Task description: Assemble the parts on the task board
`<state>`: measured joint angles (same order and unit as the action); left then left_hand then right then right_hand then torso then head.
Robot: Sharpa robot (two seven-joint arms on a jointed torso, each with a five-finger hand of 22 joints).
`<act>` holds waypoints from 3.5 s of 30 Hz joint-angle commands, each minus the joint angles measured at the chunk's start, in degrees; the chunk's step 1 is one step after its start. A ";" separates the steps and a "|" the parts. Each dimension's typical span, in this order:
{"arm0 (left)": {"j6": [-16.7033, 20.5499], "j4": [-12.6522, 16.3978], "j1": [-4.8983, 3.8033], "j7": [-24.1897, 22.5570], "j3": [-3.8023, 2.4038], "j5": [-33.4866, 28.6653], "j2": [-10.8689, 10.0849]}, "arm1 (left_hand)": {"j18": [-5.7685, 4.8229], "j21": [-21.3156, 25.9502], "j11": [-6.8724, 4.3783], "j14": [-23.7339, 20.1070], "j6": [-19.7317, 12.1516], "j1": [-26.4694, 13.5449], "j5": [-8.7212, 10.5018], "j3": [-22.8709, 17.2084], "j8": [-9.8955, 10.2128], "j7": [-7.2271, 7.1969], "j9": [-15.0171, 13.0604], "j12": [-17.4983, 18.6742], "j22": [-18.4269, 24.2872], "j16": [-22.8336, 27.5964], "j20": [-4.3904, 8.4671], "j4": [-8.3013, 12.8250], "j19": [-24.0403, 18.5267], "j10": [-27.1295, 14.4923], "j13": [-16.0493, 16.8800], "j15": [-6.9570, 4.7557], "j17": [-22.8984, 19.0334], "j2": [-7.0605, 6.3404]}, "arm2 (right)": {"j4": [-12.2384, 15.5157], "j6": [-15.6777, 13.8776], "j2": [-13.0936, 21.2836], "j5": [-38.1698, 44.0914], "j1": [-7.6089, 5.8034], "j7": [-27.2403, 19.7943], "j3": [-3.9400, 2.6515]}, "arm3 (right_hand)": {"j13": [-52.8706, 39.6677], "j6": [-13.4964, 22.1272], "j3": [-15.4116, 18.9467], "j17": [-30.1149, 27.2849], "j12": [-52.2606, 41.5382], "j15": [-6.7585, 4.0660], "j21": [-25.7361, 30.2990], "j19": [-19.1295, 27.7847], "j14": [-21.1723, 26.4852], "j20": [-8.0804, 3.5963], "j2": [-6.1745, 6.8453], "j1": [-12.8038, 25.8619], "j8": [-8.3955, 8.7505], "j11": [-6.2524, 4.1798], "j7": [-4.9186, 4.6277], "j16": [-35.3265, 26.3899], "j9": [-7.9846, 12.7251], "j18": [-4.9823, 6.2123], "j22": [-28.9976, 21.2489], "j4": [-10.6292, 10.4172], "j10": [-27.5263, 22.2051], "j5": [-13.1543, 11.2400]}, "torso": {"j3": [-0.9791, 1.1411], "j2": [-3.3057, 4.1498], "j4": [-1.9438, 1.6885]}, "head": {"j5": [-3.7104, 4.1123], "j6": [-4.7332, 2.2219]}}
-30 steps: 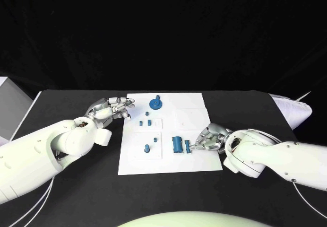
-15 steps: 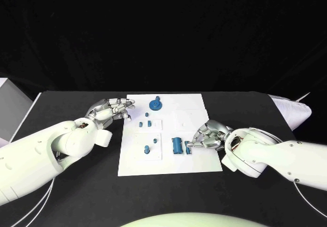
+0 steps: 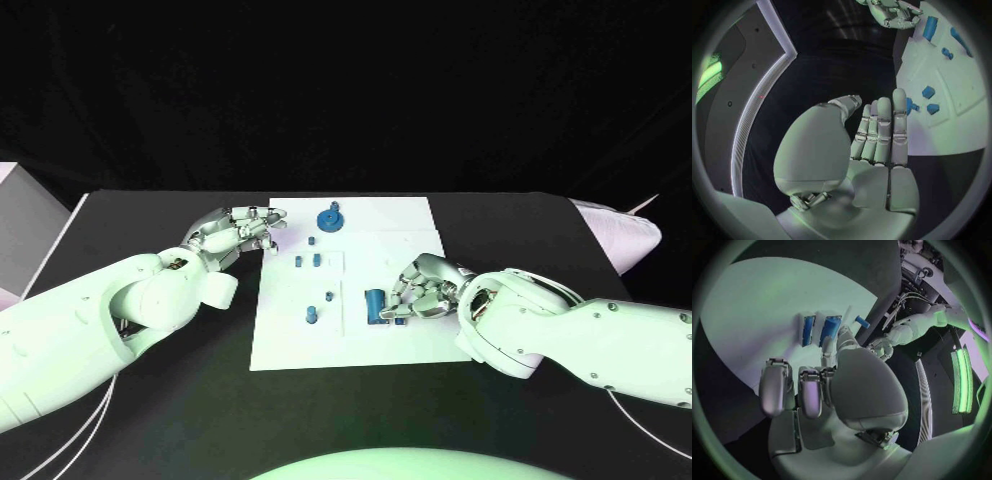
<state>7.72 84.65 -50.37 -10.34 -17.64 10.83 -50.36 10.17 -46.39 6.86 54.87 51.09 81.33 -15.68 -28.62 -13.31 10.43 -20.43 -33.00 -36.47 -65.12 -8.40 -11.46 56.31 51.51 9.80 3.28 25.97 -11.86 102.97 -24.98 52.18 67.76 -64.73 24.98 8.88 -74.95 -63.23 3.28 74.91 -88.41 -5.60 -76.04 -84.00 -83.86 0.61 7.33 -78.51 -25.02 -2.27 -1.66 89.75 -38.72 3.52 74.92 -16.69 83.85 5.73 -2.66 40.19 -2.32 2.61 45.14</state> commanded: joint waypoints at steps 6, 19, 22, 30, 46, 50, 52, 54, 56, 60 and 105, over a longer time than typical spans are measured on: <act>-0.74 0.13 -0.01 -0.59 -0.03 0.08 0.04 | 0.38 0.28 0.13 -0.21 -0.12 0.23 -0.02 -0.01 -0.31 0.11 -0.05 -0.22 0.05 0.10 0.00 -0.22 0.30 -0.42 -0.07 -0.21 -0.08 0.40 | -0.09 1.11 -1.15 5.40 0.28 3.28 0.02 | -14.62 -0.19 -0.53 15.09 -0.57 -0.45 -0.48 -3.76 -6.14 -0.41 0.15 -0.45 -0.51 -0.50 0.53 0.25 -0.22 -0.98 9.67 0.00 5.80 -0.26 | 0.05 0.00 0.07 | -0.08 0.09; -0.76 0.17 -0.01 -0.53 -0.03 0.08 -0.05 | 0.38 0.28 0.13 -0.21 -0.12 0.23 -0.02 -0.01 -0.31 0.11 -0.05 -0.22 0.05 0.10 0.00 -0.22 0.30 -0.42 -0.07 -0.21 -0.08 0.40 | -0.80 0.68 -2.35 8.02 0.70 4.98 0.05 | -14.81 -0.02 -1.16 15.09 -1.02 -0.68 -1.05 -3.90 -6.14 -0.62 -0.16 -1.21 -1.30 -0.77 0.83 0.25 -0.57 -1.09 9.94 0.07 5.95 -0.09 | 0.04 0.02 0.01 | -0.13 0.25; -0.78 0.17 -0.01 -0.50 -0.03 0.08 -0.09 | 0.38 0.28 0.13 -0.21 -0.12 0.23 -0.02 -0.01 -0.31 0.11 -0.05 -0.22 0.05 0.10 0.00 -0.22 0.30 -0.42 -0.07 -0.21 -0.08 0.40 | -1.09 -0.94 -2.44 8.96 0.77 5.53 0.05 | -14.90 0.07 -1.46 15.09 -1.23 -0.75 -1.44 -3.98 -6.14 -0.69 -0.56 -1.43 -1.51 -0.83 0.89 0.25 -0.64 -1.16 10.11 0.04 6.03 0.05 | 0.02 0.02 0.01 | -0.11 0.20; -0.78 0.19 -0.01 -0.47 -0.03 0.08 -0.13 | 0.38 0.28 0.13 -0.21 -0.12 0.23 -0.02 -0.01 -0.31 0.11 -0.05 -0.22 0.05 0.10 0.00 -0.22 0.30 -0.42 -0.07 -0.21 -0.08 0.40 | -1.38 -3.00 -2.62 9.45 0.81 5.38 0.05 | -15.04 0.19 -1.62 15.09 -1.56 -0.83 -2.13 -4.12 -6.14 -0.80 -0.99 -0.94 -1.93 -0.90 0.95 0.25 -0.76 -1.30 10.42 -0.08 6.14 0.78 | 0.08 0.04 0.03 | -0.20 0.18; -0.82 0.20 -0.01 -0.40 -0.03 0.08 -0.15 | 0.38 0.39 0.14 -0.21 -0.16 0.29 -0.01 0.09 -0.33 0.12 -0.09 -0.28 0.13 0.06 0.00 -0.34 0.39 -0.41 -0.08 -0.21 -0.11 0.34 | -1.25 0.35 -2.54 6.29 0.82 3.01 0.04 | -14.87 0.64 -1.20 15.09 -1.17 -0.84 -1.71 -4.06 -6.14 -0.87 0.03 -0.06 -2.38 -0.86 0.87 0.25 -0.87 -1.23 10.30 -0.06 6.01 0.49 | 0.03 -0.03 0.08 | -0.24 0.21; -0.84 0.18 -0.01 -0.40 -0.03 0.08 -0.13 | 0.38 0.39 0.14 -0.21 -0.16 0.29 -0.01 0.09 -0.33 0.12 -0.09 -0.28 0.13 0.06 0.00 -0.34 0.39 -0.41 -0.08 -0.21 -0.11 0.34 | -1.06 -1.11 -2.28 5.14 0.83 1.58 0.04 | -14.69 0.92 -0.93 15.09 -0.75 -0.78 -1.29 -3.98 -6.14 -0.86 0.97 0.41 -2.66 -0.76 0.75 0.25 -0.91 -1.16 10.17 -0.11 5.86 -0.08 | 0.03 -0.06 0.07 | -0.24 0.18; -0.85 0.16 -0.01 -0.40 -0.03 0.08 -0.12 | 0.38 0.39 0.14 -0.21 -0.16 0.29 -0.01 0.09 -0.33 0.12 -0.09 -0.28 0.13 0.06 0.00 -0.34 0.39 -0.41 -0.08 -0.21 -0.11 0.34 | -0.91 -2.53 -2.07 4.88 0.84 0.67 0.04 | -14.77 0.94 -0.84 15.09 -0.91 -0.76 -1.57 -4.02 -6.14 -0.86 1.21 0.60 -2.76 -0.73 0.72 0.25 -0.93 -1.21 10.29 -0.12 5.92 -0.15 | 0.03 -0.07 0.05 | -0.25 0.13; -0.83 0.15 0.00 -0.40 -0.03 0.08 -0.10 | 0.38 0.39 0.14 -0.21 -0.16 0.29 -0.01 0.09 -0.33 0.12 -0.09 -0.28 0.13 0.06 0.00 -0.34 0.39 -0.41 -0.08 -0.21 -0.11 0.34 | -0.74 -4.46 -1.77 4.43 0.86 -0.67 0.05 | -14.78 0.94 -0.74 15.09 -0.95 -0.74 -1.69 -4.04 -6.14 -0.85 1.47 0.90 -2.90 -0.72 0.70 0.25 -0.95 -1.23 10.35 -0.15 5.93 -0.24 | 0.01 -0.09 0.03 | -0.28 0.01; -0.81 0.15 0.00 -0.43 -0.03 0.08 -0.10 | 0.38 0.44 0.14 -0.22 -0.20 0.32 -0.02 0.12 -0.32 0.13 -0.10 -0.29 0.17 0.05 0.00 -0.40 0.42 -0.43 -0.09 -0.21 -0.12 0.33 | -0.62 -6.31 -1.46 3.83 0.87 -2.10 0.04 | -14.66 1.05 -0.57 15.09 -0.68 -0.71 -1.71 -4.05 -6.14 -0.84 1.80 1.52 -3.06 -0.67 0.64 0.25 -0.96 -1.24 10.37 -0.19 5.83 -0.38 | 0.02 -0.11 0.07 | -0.30 -0.12; -0.73 0.02 0.00 -0.56 -0.03 -0.01 -0.04 | 0.38 0.44 0.14 -0.22 -0.20 0.32 -0.02 0.12 -0.32 0.13 -0.10 -0.29 0.17 0.05 0.00 -0.40 0.42 -0.43 -0.09 -0.21 -0.12 0.33 | -0.75 -10.64 -0.80 0.60 0.88 -6.07 0.03 | -14.22 1.58 -0.14 15.09 0.37 -0.55 -0.73 -3.88 -6.14 -0.73 2.13 3.57 -3.28 -0.47 0.41 0.25 -0.88 -1.07 10.04 -0.23 5.45 -0.63 | -0.07 -0.20 0.07 | -0.39 -0.45; 19.54 -6.57 -4.06 -13.49 7.25 -6.59 7.75 | -10.17 46.39 -6.86 -54.87 -51.09 -81.33 15.68 28.62 13.31 -10.43 20.43 33.00 36.47 65.12 8.40 11.46 -56.31 -51.51 -9.80 -3.28 -25.97 11.86 | -22.16 -15.45 -8.96 -58.04 1.80 -49.60 -5.90 | 74.95 63.23 -3.28 -74.91 88.41 5.60 76.04 84.00 83.86 -0.61 -7.33 78.51 25.02 2.27 1.66 -89.75 38.72 -3.52 -74.92 16.69 -83.85 -5.73 | 2.21 -8.30 1.97 | -2.43 -10.29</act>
<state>20.84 76.92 -54.00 -20.65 -10.53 6.08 -42.53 1.64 -0.72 1.23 4.65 4.88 37.93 -1.56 -2.29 -1.12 0.72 -1.72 -0.82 -1.04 -1.70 -1.85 -1.59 4.68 5.69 0.41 1.23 1.04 -1.24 79.36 -37.87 43.07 15.84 -63.27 -20.20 3.12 -2.07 -5.48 -0.71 3.50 -1.19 0.64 -0.60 -7.47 -7.60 1.37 0.75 -38.57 -1.24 0.93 -1.26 1.79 -2.63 1.68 2.50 -1.87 8.73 0.77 -1.54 33.63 -1.21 0.44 35.61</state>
